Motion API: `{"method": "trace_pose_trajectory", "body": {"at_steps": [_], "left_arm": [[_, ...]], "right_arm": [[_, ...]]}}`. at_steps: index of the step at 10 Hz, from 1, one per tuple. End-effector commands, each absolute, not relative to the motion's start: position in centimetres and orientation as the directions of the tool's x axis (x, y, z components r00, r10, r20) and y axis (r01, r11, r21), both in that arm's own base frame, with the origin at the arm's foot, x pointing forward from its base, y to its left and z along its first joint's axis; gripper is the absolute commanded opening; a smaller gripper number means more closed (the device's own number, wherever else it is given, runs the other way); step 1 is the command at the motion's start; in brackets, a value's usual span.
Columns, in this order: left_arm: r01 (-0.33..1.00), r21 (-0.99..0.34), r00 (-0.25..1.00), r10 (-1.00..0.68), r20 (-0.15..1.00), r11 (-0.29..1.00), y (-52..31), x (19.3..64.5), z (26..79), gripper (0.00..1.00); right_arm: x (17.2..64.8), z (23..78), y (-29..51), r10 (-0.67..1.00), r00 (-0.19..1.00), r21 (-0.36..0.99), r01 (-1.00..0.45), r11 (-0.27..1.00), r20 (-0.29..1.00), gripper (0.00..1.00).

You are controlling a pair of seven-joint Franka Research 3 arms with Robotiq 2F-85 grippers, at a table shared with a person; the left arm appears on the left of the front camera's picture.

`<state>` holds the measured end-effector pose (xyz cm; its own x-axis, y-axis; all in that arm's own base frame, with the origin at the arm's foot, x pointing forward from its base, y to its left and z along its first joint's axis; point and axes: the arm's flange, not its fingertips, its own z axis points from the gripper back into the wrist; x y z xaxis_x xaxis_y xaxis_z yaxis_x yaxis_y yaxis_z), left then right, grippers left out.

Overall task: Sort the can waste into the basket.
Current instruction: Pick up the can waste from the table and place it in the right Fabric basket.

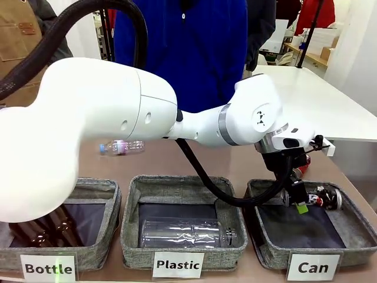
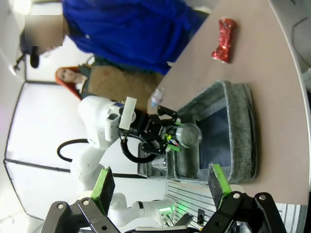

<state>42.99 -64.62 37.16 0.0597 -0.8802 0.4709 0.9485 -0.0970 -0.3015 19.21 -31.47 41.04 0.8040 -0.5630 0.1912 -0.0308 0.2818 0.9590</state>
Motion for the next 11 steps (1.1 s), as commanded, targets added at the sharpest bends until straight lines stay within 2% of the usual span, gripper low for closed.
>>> {"method": "trace_pose_trajectory", "body": {"at_steps": [1, 6, 9, 11], "left_arm": [[0.952, -0.289, 0.053, -0.871, 0.489, -0.105, -64.2, 42.4, 38.0, 1.00], [0.950, -0.298, 0.086, -0.838, 0.538, -0.094, -62.4, 42.8, 40.0, 1.00], [0.929, -0.369, 0.213, -0.824, 0.524, 0.006, -56.9, 43.9, 44.3, 1.00], [0.865, -0.497, 0.362, -0.766, 0.532, 0.064, -49.5, 43.4, 48.7, 1.00]], "right_arm": [[19.3, 41.5, -31.6, -0.554, 0.812, 0.958, -0.021, 0.284, 0.182, 1.00], [19.3, 41.5, -31.6, -0.554, 0.812, 0.958, -0.021, 0.284, 0.182, 1.00], [21.0, 41.8, -29.4, -0.516, 0.832, 0.952, -0.046, 0.303, 0.204, 1.00], [25.1, 42.2, -25.3, -0.439, 0.882, 0.933, -0.004, 0.361, 0.174, 1.00]]}}
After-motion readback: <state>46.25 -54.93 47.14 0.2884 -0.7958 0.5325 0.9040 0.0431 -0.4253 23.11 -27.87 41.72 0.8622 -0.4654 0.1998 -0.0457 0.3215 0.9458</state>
